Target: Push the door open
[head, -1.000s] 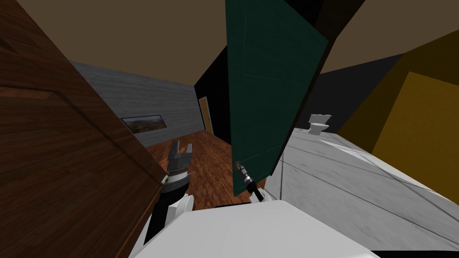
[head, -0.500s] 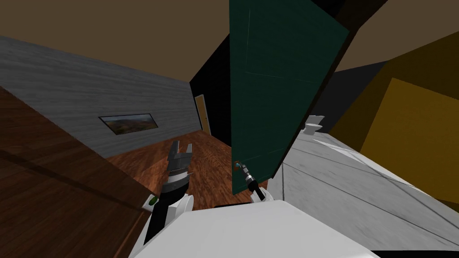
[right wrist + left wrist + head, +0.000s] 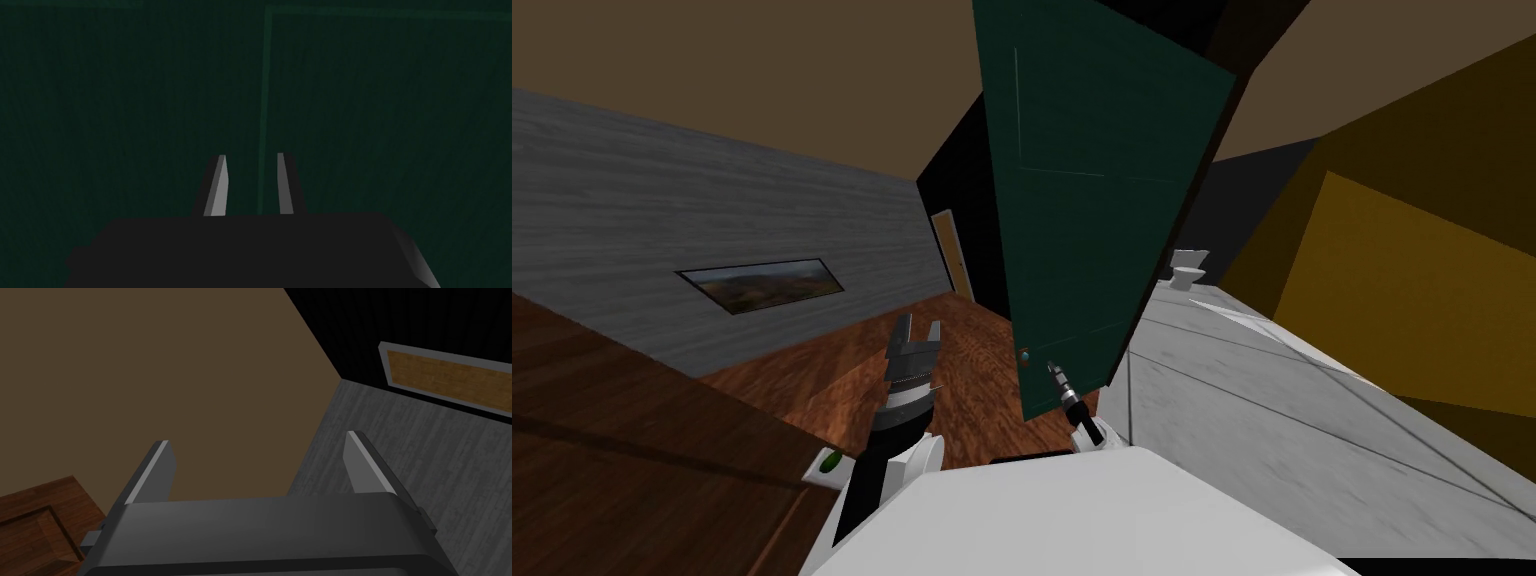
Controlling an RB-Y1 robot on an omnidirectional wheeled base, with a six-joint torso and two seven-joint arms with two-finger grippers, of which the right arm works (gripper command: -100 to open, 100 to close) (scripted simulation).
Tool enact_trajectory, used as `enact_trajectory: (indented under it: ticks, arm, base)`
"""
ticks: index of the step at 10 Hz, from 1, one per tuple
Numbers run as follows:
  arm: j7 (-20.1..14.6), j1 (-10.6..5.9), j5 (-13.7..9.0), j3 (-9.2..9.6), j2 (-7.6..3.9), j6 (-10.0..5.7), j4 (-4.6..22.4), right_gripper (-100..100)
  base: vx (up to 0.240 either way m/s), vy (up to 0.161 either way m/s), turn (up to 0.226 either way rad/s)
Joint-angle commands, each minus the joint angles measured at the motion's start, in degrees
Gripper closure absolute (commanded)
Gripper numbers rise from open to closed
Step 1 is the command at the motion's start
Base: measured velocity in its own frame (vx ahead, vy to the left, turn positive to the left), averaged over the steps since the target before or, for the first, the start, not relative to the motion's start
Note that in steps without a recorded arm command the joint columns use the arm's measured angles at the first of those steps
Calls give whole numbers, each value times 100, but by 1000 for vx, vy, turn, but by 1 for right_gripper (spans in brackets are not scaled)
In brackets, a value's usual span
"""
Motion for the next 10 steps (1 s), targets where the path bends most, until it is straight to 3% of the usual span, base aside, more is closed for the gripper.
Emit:
enact_trajectory:
  ticks: [1, 4, 5, 7, 10]
  arm:
    - [95, 26, -13, 0, 177, 23, -5, -100]
    - [191, 61, -26, 0, 544, 63, -43, -100]
    - [203, 65, -28, 0, 615, 69, -47, -100]
    - [201, 104, -22, 10, 598, 131, -134, -100]
    - [220, 103, -28, -7, 385, 91, -107, -100]
  base:
    - [-236, -18, -121]
    - [-229, 29, -71]
    - [-155, 130, -34]
    - [-55, 88, -11]
    - [115, -92, 12]
